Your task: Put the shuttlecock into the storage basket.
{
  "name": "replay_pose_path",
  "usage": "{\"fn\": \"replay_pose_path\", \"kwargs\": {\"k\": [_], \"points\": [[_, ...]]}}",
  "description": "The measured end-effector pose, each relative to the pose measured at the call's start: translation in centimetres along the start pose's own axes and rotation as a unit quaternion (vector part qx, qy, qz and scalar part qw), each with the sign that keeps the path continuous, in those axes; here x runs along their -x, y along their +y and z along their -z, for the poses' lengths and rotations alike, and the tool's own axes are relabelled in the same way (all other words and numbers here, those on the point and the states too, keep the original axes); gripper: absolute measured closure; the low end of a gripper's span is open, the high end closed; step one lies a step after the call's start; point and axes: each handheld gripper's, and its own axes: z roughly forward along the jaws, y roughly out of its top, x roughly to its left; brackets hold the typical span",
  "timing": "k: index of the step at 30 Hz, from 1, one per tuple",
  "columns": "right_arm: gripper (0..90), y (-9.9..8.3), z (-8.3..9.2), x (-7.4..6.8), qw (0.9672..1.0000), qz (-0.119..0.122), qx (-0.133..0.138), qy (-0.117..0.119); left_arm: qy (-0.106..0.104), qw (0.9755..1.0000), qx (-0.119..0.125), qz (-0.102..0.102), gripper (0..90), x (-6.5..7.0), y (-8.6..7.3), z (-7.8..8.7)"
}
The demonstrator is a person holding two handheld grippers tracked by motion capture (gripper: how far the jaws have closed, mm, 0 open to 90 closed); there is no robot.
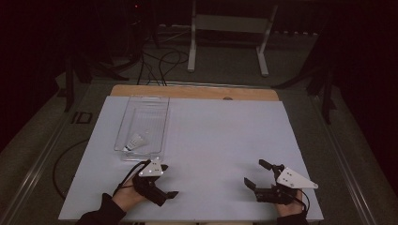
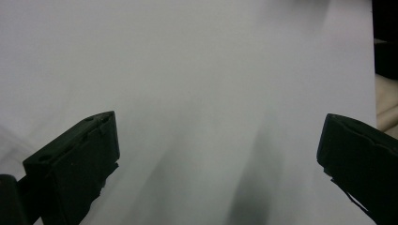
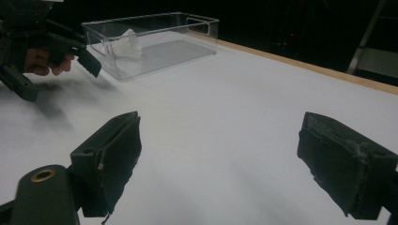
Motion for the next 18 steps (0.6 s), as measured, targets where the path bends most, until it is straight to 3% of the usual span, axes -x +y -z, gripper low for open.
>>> {"fn": "replay_pose_path", "kwargs": {"k": [11,13,17,18], "points": [[13.2,0.0,-0.1,0.0,1.0,0.004,-0.003,-0.001,0.009,0.9998,0.006,0.016,0.0,-0.3,-1.6,1.4],[13.2,0.0,-0.1,0.0,1.0,0.004,-0.004,-0.002,0.018,0.9994,0.008,0.028,0.0,-0.5,-2.4,2.2],[13.2,0.0,-0.1,0.0,1.0,0.002,-0.004,-0.001,0.023,0.9991,0.011,0.033,0.0,-0.5,-2.7,2.6],[13.3,-0.1,-0.1,0.0,1.0,0.003,-0.004,-0.002,0.033,0.9986,0.015,0.039,0.0,-0.6,-3.3,3.4]]}}
